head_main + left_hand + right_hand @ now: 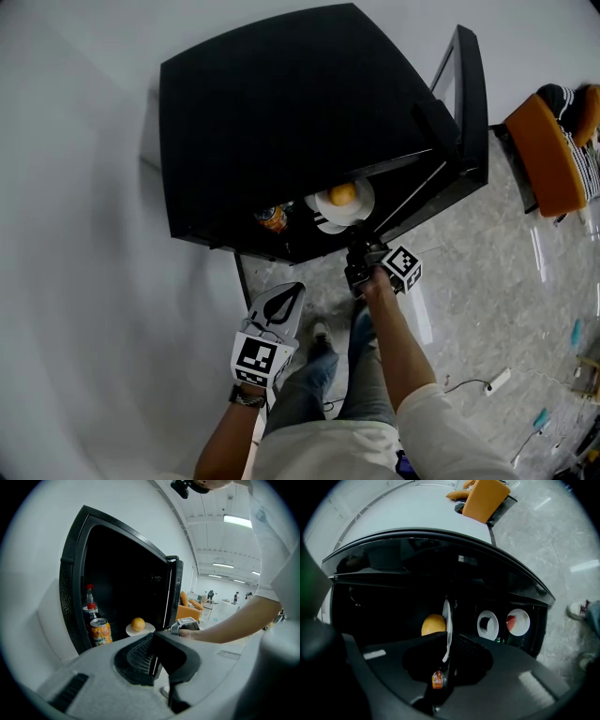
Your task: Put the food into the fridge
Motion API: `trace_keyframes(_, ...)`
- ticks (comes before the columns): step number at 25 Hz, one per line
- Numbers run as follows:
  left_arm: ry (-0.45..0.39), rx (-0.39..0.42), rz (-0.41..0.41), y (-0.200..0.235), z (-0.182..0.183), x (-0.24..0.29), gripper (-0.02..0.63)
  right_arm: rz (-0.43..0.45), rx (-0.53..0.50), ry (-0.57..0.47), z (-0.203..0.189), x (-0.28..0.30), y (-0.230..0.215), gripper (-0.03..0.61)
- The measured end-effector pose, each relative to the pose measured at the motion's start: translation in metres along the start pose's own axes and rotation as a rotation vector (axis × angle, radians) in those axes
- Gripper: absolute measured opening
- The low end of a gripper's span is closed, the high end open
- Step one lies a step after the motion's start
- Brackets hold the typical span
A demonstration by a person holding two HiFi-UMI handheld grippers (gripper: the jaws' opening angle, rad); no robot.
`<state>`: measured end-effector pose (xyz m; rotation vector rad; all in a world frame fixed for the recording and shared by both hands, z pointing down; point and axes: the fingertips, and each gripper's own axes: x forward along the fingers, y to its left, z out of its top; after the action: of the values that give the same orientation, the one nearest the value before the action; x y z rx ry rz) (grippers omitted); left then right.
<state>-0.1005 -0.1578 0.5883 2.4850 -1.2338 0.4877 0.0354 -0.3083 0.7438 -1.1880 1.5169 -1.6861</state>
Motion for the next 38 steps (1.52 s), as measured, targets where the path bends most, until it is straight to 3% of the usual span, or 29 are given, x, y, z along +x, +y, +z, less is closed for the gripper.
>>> trace_keyframes(14, 0.009, -0.003, 0.005, 0.006, -0.005, 0.002, 0.005, -0.048, 0.006, -0.034, 0.001, 0.026, 0.002, 0.018)
trace_keyframes(28, 0.018, -0.008, 0.011, 0.007, -0.009, 0.001, 0.005, -0.118, -0.039, 0.002, 0.004, 0.051, 0.014, 0.021)
trace_keyframes(38, 0.021, -0.005, 0.010, 0.009, -0.010, 0.002, 0.005, -0.070, -0.028, 0.026, 0.002, 0.049, 0.023, 0.121)
